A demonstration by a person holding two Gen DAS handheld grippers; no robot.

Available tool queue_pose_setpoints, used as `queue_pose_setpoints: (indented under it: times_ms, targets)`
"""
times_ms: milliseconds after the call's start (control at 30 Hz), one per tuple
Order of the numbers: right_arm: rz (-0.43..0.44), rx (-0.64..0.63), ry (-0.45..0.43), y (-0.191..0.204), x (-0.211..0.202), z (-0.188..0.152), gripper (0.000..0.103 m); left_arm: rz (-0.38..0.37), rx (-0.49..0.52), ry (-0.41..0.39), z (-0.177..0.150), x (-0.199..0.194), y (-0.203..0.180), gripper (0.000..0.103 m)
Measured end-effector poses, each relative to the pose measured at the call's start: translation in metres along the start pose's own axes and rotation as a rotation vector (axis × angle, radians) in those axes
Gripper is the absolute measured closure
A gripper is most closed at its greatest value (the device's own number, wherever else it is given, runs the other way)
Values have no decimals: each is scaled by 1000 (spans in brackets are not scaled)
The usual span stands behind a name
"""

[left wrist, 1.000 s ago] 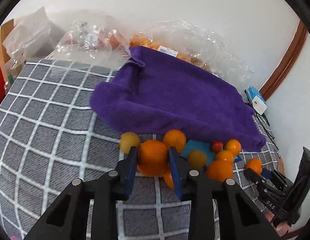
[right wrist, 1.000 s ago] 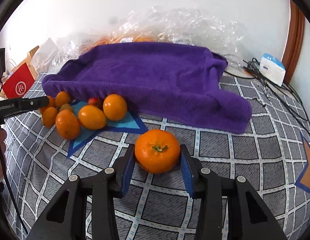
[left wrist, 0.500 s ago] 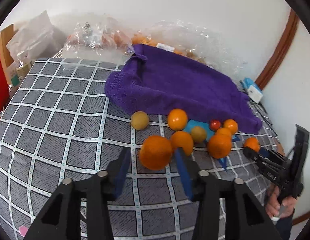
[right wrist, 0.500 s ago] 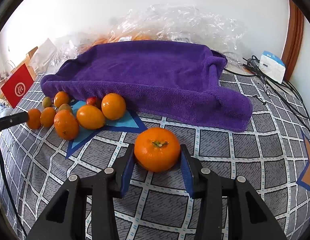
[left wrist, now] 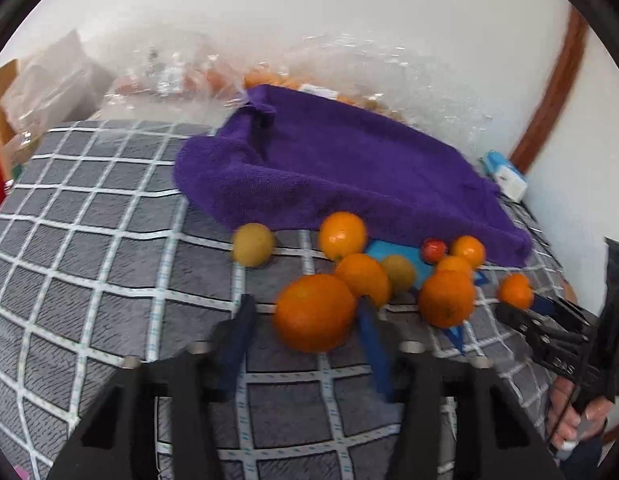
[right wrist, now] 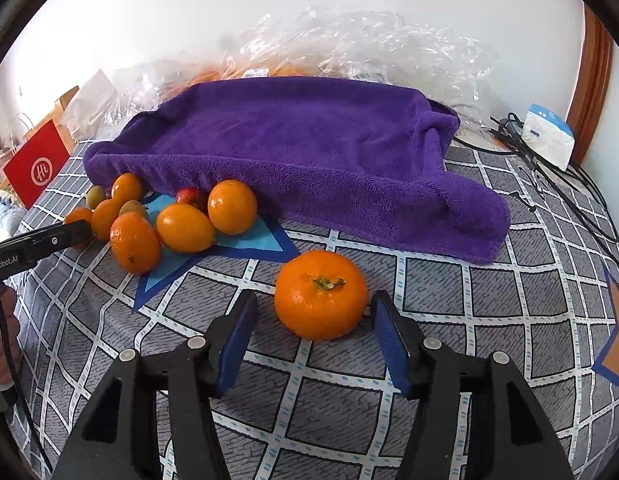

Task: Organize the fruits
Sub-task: 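Grasp another large orange with the left gripper while the right gripper holds its orange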

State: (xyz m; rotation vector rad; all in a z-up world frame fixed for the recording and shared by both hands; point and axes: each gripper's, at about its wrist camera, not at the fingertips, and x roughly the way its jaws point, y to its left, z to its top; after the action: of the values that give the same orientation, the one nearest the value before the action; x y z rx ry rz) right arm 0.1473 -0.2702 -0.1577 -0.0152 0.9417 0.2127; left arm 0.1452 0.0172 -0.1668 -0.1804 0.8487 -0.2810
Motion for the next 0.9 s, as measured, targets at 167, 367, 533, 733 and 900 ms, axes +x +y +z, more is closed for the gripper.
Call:
queue_pose_setpoints:
  times_ms: [167,367,533,733,900]
  targets:
    - [10,19,-4,-3,-1,0,44,76,3,-39,0,-7,3,65]
    - [12,30,7,-5,0,1,37,109,1,-7,-1,0,5,64]
    - [4,20,20,-2,3,3,31,75,-6,-2,-1,1,5,56]
    - [-14,88,-12,-13,1,3,47,55,-3,-1,-1,2,3,47]
    - [-4,105,-27,-15,-3,1,60,73,-15,-9,-2,0,4,65]
